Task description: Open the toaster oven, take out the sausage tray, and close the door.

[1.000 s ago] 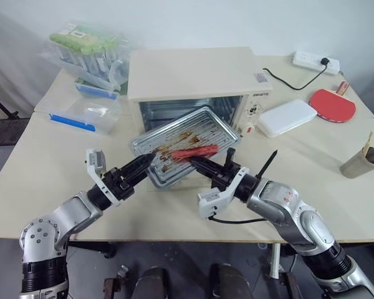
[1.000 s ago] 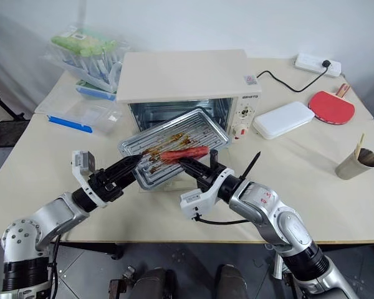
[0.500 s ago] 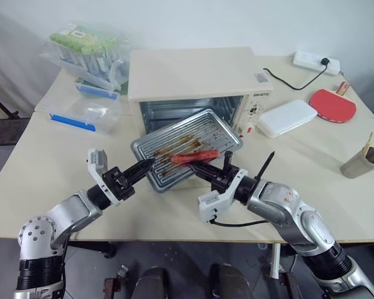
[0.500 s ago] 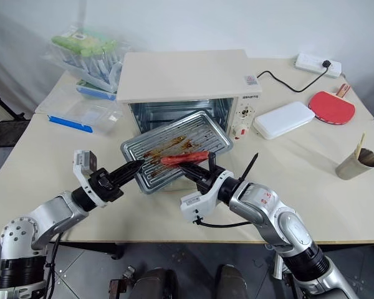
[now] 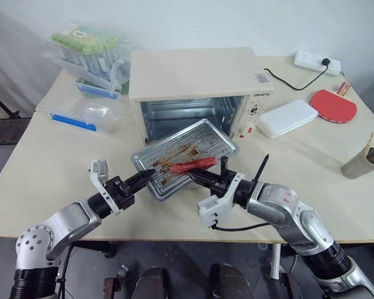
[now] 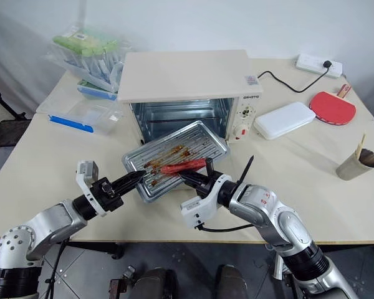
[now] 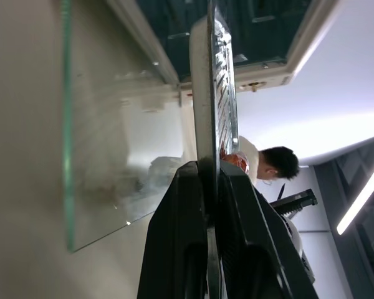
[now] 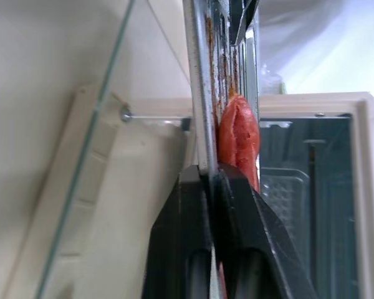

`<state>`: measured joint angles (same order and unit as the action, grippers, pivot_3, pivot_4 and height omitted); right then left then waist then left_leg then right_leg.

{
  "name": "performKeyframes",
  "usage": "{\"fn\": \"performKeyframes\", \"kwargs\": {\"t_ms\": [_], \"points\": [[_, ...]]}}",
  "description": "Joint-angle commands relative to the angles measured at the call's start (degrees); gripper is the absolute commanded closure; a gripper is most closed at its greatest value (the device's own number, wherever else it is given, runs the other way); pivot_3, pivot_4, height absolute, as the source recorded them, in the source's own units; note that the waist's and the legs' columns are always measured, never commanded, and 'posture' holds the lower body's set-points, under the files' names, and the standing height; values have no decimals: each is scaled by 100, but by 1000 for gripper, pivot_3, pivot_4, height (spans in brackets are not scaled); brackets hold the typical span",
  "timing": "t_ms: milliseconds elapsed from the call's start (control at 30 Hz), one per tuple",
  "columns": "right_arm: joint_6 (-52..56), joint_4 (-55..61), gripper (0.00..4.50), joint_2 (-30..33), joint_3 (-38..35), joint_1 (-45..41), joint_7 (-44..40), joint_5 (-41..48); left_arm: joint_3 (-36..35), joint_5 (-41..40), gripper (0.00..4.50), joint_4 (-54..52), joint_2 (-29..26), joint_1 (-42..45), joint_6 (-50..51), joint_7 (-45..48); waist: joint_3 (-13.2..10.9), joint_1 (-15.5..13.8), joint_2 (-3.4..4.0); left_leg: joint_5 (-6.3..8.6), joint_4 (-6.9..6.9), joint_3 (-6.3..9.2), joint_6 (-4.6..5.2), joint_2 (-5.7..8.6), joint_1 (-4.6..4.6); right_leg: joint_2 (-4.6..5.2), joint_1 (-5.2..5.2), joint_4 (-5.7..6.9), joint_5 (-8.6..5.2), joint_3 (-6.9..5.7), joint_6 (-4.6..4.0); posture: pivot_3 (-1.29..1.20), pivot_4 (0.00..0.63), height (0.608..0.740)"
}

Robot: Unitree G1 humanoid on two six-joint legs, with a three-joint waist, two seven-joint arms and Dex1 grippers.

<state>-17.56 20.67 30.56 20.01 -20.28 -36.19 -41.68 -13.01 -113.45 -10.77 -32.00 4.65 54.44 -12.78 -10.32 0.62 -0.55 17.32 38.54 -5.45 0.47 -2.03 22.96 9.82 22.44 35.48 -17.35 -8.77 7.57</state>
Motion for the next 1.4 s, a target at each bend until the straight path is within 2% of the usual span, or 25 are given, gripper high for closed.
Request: {"fn": "performKeyframes", "kwargs": {"t_ms": [33,100,133,200,433,567,900,1133,1400], "points": [[-15,228,4500,-5,-96,-26,-207,770,76,45,4500,-218,-26,-145,33,-252,0,-41,0,0,0,-2,0,0,0,0,0,-2,0,1,0,0,150,740],[-115,177,4500,18,-89,-71,-272,873,48,45,4500,-237,-14,-167,21,-286,0,-46,0,0,2,-5,0,0,0,-1,-1,-5,0,4,0,0,150,740],[-146,153,3896,15,-90,-104,-287,911,37,45,4500,-248,-12,-182,28,-291,0,-48,0,0,4,-5,0,-1,0,-2,-1,-5,0,5,0,0,150,740],[-172,105,3415,23,-88,-171,-325,1002,14,45,4500,-288,-5,-219,35,-298,0,-52,0,0,6,-4,0,-1,1,-3,-2,-5,-1,5,-1,0,150,740],[-276,-7,1138,106,-32,-226,-458,1297,-58,45,4500,-363,41,-298,36,-286,0,-53,0,0,6,-7,0,-1,0,-5,-2,-8,-1,15,-1,0,150,740],[-309,-68,11,140,-7,-273,-534,1388,-98,45,4500,-365,111,-345,47,-301,0,-55,0,0,7,-7,0,-1,0,-6,-2,-8,-1,17,-1,0,150,740],[-206,-427,11,107,-123,-797,-726,1789,-258,45,4500,-296,233,-381,189,-347,0,-52,0,0,9,-9,0,-3,0,-9,-1,-9,-1,22,-1,0,150,740],[-387,-724,11,453,-249,-1155,-1556,3062,-595,45,4500,-281,7,-599,533,-53,0,-53,0,0,7,-10,0,-4,0,-12,-2,-14,-1,26,-1,0,150,740],[575,-748,11,1114,-493,-1287,-2806,4640,-1107,45,4500,-264,-483,-1308,921,524,-1,-50,1,1,3,-11,1,-7,0,-17,1,-17,-1,34,-2,0,150,740]]}}
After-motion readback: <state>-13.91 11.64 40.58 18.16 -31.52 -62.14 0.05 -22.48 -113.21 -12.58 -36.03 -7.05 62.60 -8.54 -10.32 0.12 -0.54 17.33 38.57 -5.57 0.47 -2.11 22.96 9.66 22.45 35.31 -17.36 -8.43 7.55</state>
